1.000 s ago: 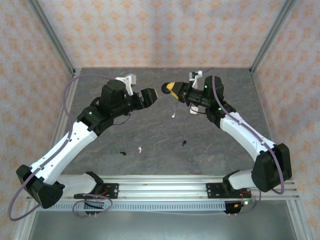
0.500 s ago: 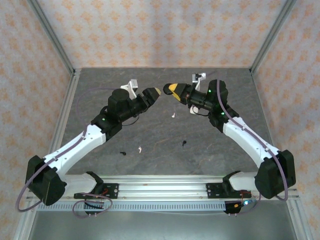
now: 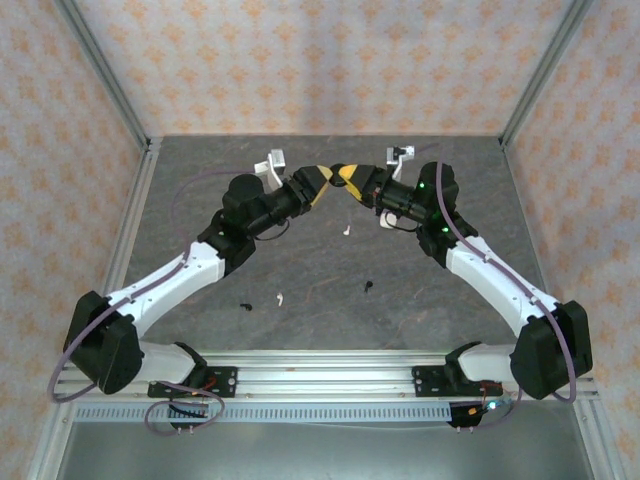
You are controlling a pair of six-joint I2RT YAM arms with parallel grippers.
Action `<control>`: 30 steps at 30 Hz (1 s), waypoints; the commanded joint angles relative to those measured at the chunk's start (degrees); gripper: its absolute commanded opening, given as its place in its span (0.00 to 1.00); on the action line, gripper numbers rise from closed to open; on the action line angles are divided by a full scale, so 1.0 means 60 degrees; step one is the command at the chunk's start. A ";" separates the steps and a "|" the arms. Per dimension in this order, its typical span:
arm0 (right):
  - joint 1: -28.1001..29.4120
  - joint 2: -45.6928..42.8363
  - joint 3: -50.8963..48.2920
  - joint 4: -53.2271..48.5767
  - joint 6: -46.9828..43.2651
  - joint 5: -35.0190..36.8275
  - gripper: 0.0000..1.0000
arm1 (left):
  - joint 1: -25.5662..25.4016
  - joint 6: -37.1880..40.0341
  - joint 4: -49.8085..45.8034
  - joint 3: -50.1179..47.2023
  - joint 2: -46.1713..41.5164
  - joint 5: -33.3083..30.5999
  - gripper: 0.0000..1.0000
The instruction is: Insert wireless bluetooth earbuds into charging case
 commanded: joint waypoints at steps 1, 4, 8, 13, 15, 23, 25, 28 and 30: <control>0.0068 -0.0219 0.0124 0.0549 0.0065 -0.0022 0.00 | -0.0118 -0.0185 0.0759 0.0507 0.0182 0.0538 0.44; 0.0074 -0.0204 0.0106 0.0545 0.0081 -0.0008 0.00 | -0.0204 -0.0259 0.0872 0.0503 0.0292 0.0578 0.42; 0.0069 -0.0162 0.0095 0.0590 0.0132 -0.0037 0.00 | -0.0286 -0.0408 0.1133 0.0444 0.0389 0.0630 0.35; 0.0060 -0.0161 0.0122 0.0590 0.0153 -0.0079 0.00 | -0.0343 -0.0412 0.1151 0.0487 0.0463 0.0622 0.17; 0.0070 -0.0196 0.0135 0.0537 0.0085 -0.0171 0.02 | -0.0339 -0.0313 0.1091 0.0502 0.0422 0.0636 0.09; -0.0886 -0.0865 0.1632 -0.3569 -0.2838 -0.1781 0.47 | -0.0180 0.3627 -0.3161 0.1469 -0.0823 0.0711 0.00; -0.1352 -0.0878 0.1929 -0.4082 -0.3176 -0.2356 0.51 | -0.0094 0.4733 -0.4341 0.1824 -0.1152 0.0646 0.00; -0.1537 -0.0877 0.2303 -0.4122 -0.3303 -0.3334 0.54 | 0.0079 0.5865 -0.5078 0.2219 -0.1492 0.1071 0.00; -0.1443 -0.0795 0.2437 -0.3767 -0.3111 -0.3702 0.55 | 0.0116 0.6726 -0.5560 0.2510 -0.1650 0.1334 0.00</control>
